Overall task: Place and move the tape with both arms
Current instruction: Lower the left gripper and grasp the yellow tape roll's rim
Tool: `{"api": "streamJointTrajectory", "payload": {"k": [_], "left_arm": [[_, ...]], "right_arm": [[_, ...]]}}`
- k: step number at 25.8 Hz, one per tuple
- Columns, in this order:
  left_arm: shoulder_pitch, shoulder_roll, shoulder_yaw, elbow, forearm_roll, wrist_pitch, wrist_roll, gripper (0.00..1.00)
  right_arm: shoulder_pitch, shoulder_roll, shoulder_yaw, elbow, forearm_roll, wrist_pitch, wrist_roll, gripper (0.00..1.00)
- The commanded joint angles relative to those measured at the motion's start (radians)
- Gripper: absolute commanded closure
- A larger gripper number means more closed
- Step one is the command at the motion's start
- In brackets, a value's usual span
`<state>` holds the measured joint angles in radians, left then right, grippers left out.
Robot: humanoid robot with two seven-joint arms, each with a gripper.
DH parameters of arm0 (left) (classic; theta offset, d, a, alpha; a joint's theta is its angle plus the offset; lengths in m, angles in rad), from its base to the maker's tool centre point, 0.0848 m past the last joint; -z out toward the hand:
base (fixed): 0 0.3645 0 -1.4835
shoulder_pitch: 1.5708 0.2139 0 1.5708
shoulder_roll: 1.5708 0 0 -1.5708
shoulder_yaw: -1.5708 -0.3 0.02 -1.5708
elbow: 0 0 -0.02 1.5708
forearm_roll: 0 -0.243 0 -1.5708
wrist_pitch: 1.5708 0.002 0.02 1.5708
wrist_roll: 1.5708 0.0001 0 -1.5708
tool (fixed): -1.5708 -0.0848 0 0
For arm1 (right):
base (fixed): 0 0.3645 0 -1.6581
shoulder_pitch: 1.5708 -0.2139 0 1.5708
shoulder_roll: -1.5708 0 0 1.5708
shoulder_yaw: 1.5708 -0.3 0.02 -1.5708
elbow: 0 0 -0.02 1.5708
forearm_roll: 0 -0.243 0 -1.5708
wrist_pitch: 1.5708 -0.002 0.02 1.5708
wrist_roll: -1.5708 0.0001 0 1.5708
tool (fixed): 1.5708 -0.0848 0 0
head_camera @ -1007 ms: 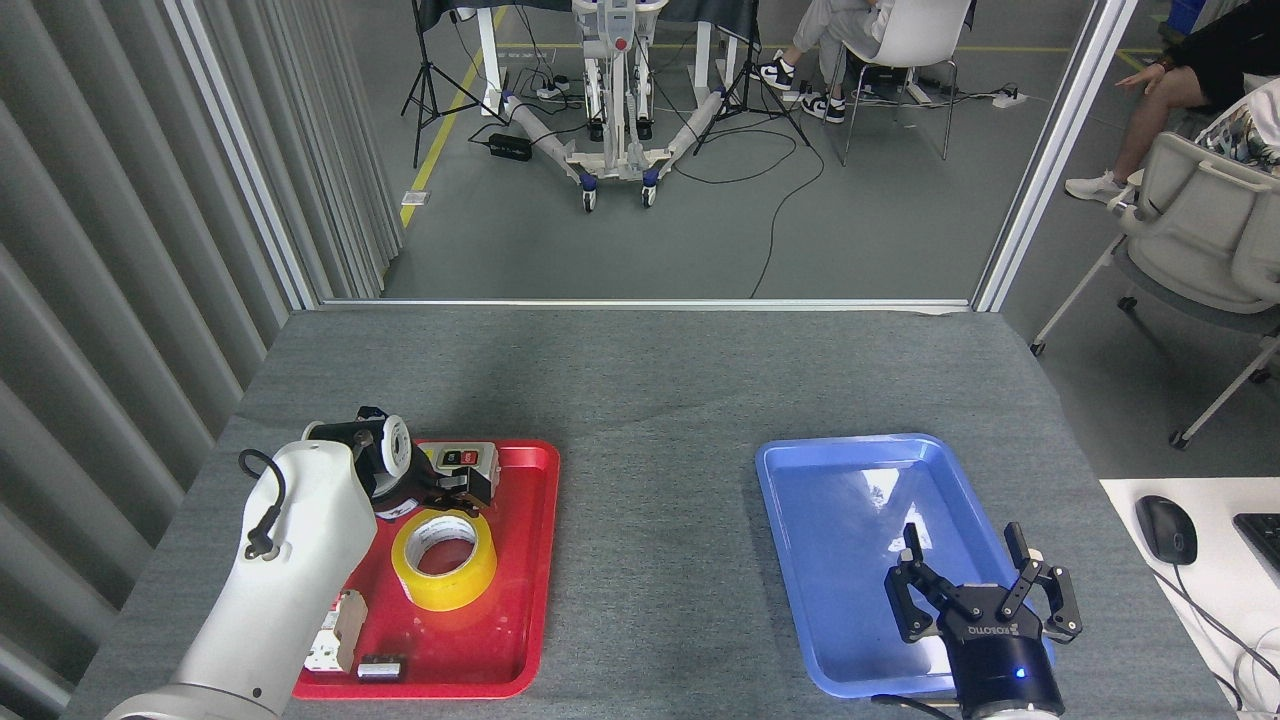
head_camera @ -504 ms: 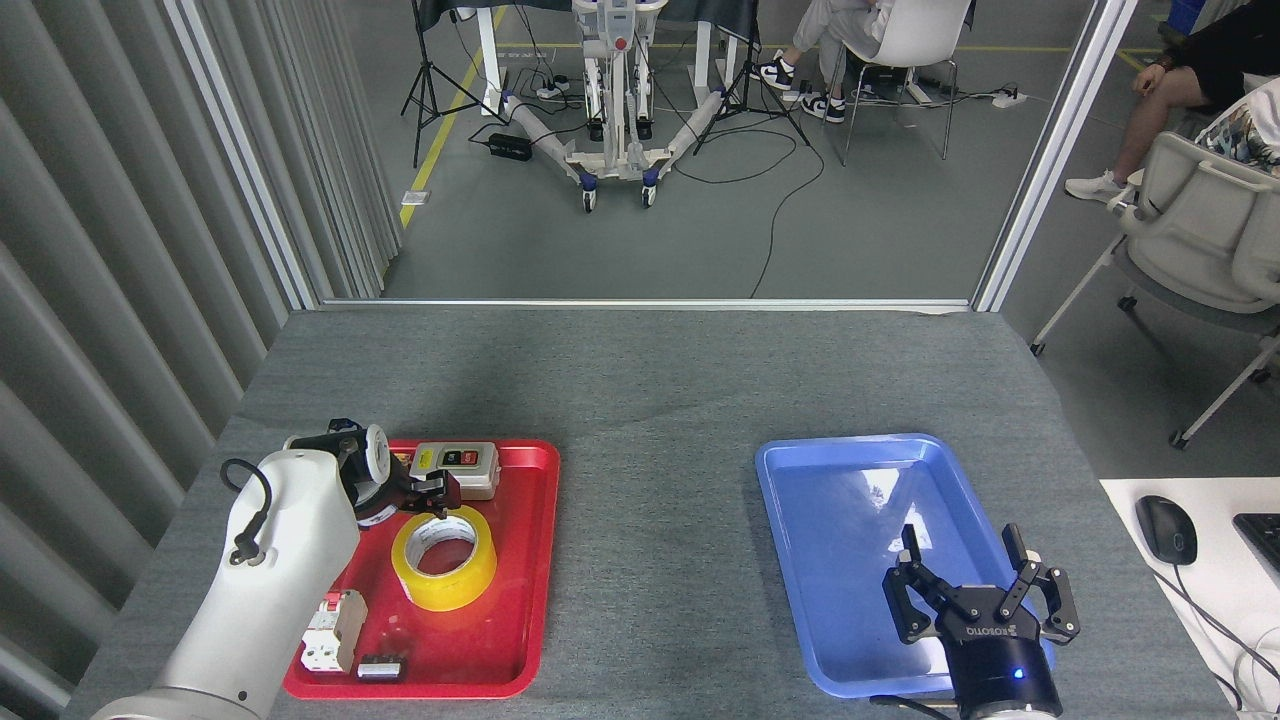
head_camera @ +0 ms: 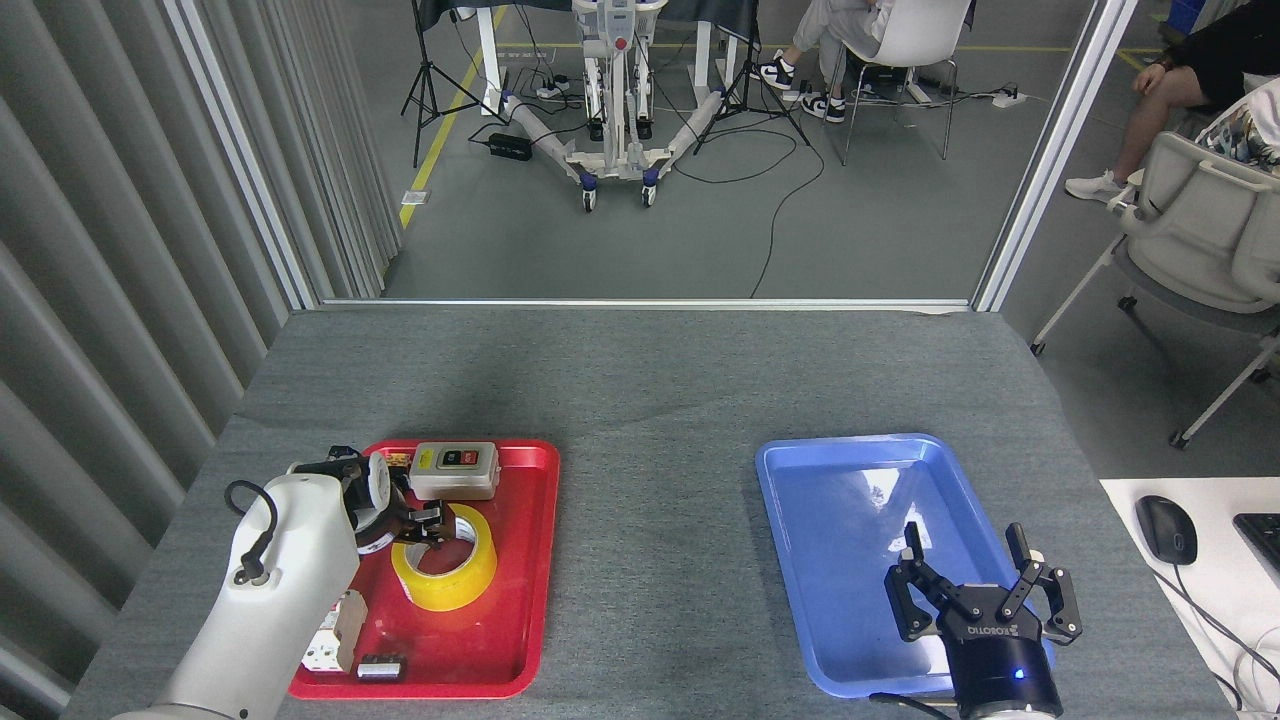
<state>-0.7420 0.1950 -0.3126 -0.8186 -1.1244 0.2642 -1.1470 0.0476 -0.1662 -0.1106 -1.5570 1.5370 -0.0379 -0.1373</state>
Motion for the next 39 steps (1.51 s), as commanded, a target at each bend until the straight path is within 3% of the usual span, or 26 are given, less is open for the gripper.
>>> {"api": "streamJointTrajectory", "payload": {"k": [1,13,17,22,30,39], "left_arm": [[0.013,-0.002,-0.002,0.002,0.0,0.0,0.015,0.1],[0.018,0.001,-0.01,0.015,0.006,-0.011,0.095,0.1],[0.021,0.0,-0.011,0.022,0.008,-0.011,0.096,0.24],[0.023,0.0,-0.013,0.032,0.008,-0.011,0.095,0.24],[0.033,0.0,-0.019,0.041,0.011,-0.013,0.087,0.35],[0.035,-0.003,-0.022,0.032,0.072,-0.019,0.101,0.67]], "right_arm": [[0.0,0.001,-0.004,0.0,0.0,0.001,-0.001,0.0],[0.001,0.004,-0.003,-0.002,0.0,0.001,-0.002,0.0],[0.0,0.002,-0.006,-0.002,0.0,0.001,-0.002,0.0],[0.001,0.004,-0.007,-0.002,0.0,0.001,-0.002,0.0],[0.0,0.016,-0.006,-0.003,0.0,0.001,-0.002,0.0],[0.001,0.017,-0.001,-0.003,0.0,0.001,-0.002,0.0]]}}
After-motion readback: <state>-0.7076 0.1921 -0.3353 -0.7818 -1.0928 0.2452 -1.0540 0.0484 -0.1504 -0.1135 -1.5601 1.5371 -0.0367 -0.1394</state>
